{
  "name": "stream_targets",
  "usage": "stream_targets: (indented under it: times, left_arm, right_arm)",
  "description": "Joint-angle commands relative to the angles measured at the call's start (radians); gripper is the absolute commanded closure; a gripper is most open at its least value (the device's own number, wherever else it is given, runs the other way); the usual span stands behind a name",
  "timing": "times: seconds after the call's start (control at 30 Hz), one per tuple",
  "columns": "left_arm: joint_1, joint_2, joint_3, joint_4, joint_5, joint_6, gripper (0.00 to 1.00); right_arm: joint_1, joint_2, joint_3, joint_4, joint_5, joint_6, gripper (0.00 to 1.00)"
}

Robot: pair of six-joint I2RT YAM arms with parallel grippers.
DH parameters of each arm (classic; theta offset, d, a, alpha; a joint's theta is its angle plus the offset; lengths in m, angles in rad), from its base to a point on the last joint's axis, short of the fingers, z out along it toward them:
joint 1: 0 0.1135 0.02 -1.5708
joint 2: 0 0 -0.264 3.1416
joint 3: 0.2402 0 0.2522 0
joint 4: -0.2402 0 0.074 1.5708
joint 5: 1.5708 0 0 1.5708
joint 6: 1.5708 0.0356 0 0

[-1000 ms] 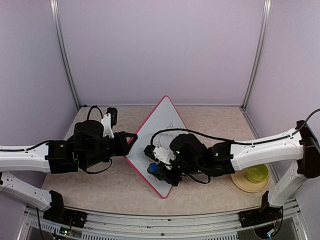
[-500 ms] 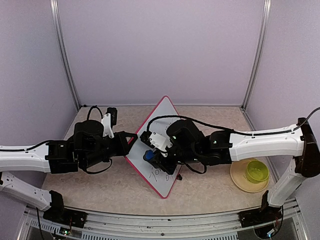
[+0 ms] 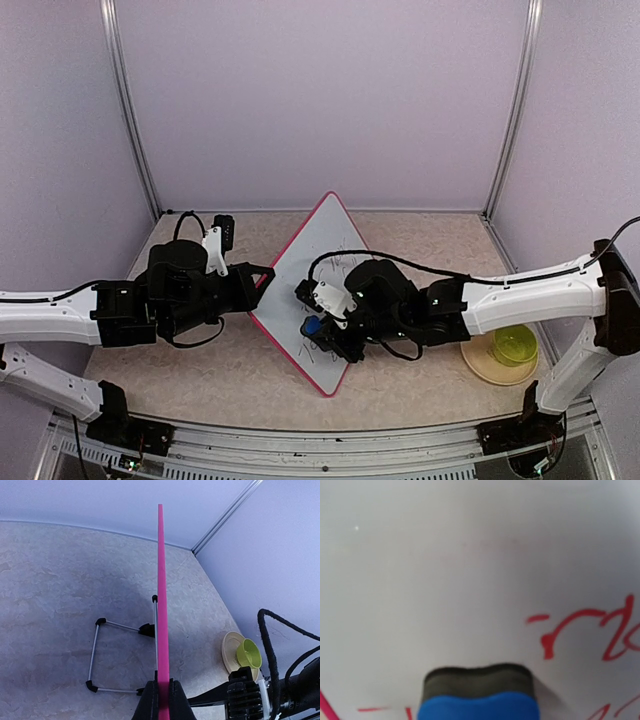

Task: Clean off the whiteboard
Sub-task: Erase the whiteboard at the center of the board.

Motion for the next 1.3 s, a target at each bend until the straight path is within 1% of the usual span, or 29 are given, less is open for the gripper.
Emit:
stream_targets:
  times: [0.0, 0.3, 0.43, 0.67, 0.83, 1.0, 1.1, 1.27]
  left_arm:
    - [-0.013, 0.01, 0.018, 0.025, 0.081, 0.007, 1.0]
    - [-0.015, 0.001, 0.018, 0.019, 0.078, 0.0, 1.0]
    - [-0.017, 0.008, 0.018, 0.023, 0.078, -0.001, 1.0]
    - [-0.021, 0.02, 0.016, 0.031, 0.081, -0.003, 1.0]
    - [-0.021, 0.015, 0.012, 0.029, 0.078, -0.004, 1.0]
    - [-0.023, 0.006, 0.0, 0.036, 0.076, -0.008, 1.0]
    - [-0.023, 0.007, -0.002, 0.037, 0.078, -0.006, 1.0]
    - [-0.022, 0.005, -0.002, 0.037, 0.077, 0.0, 1.0]
  right_arm:
    - [0.001, 0.022, -0.038, -0.059, -0.014, 0.018, 1.0]
    - [0.019, 0.005, -0.09, -0.057, 0.005, 0.029, 1.0]
    - [0.019, -0.001, -0.085, -0.054, 0.005, 0.029, 1.0]
    - [0.015, -0.002, 0.048, -0.052, 0.051, -0.016, 1.0]
    - [-0.014, 0.03, 0.147, -0.062, 0.039, -0.05, 1.0]
    - [-0.049, 0.059, 0.2, -0.063, 0.016, -0.069, 1.0]
    - [-0.077, 0.064, 0.182, -0.055, -0.046, -0.065, 1.0]
    - [-0.093, 0.072, 0.096, -0.051, -0.089, -0.057, 1.0]
